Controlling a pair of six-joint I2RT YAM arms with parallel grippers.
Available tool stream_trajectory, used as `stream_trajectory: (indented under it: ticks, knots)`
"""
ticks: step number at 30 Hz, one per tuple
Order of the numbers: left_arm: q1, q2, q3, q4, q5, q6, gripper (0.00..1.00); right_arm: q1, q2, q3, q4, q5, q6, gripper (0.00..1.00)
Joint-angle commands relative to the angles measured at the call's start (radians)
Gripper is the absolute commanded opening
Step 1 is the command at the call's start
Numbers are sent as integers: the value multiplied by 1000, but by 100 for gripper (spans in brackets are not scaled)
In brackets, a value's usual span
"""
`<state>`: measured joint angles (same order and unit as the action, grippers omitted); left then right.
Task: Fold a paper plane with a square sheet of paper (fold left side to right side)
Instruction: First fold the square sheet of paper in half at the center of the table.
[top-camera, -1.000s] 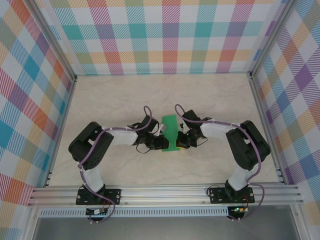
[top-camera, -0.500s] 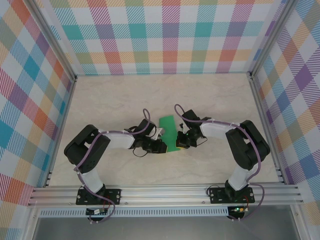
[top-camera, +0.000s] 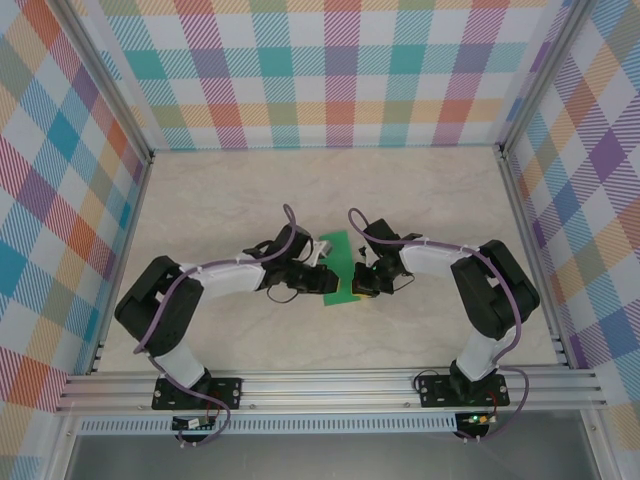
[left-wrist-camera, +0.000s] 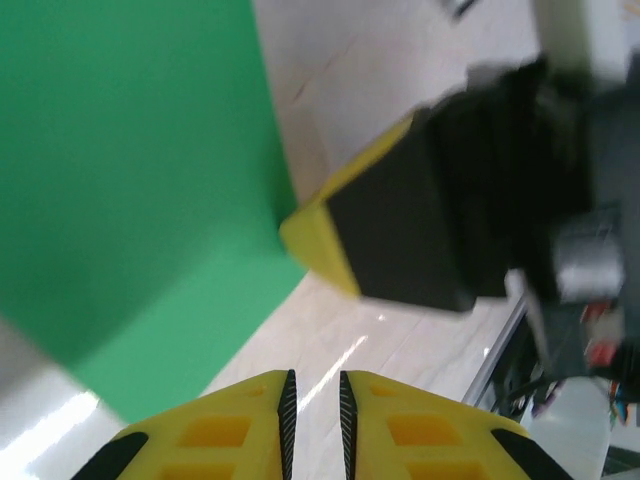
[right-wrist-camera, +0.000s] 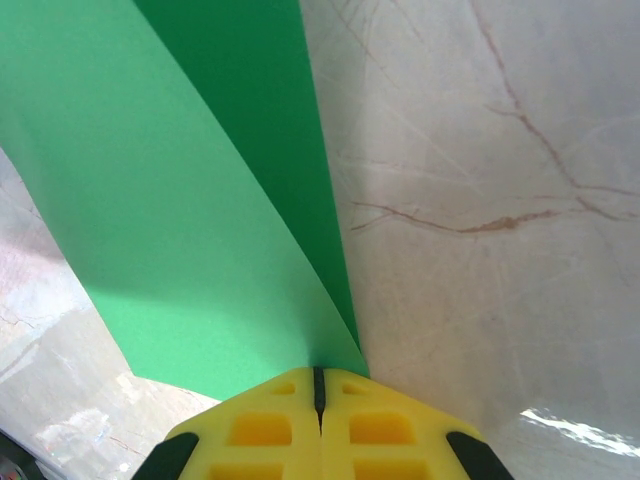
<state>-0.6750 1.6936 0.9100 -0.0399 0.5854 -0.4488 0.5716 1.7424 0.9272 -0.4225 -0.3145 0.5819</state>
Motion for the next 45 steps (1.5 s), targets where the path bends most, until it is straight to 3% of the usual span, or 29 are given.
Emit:
stream_trajectory:
  ticks: [1,11,19,45]
  knots:
    - [14,103,71,8,-21,-17,21,7,63,-25,-99,107,-27,1]
    - [31,219,105,23,-67,-6,21,8,66,-12,-119,115,-39,1]
    - [100,237,102,28,-64,8,21,7,84,-8,-157,136,-66,1]
    - [189,442,421,-4,-61,-44,23,7,126,-11,-141,129,-80,1]
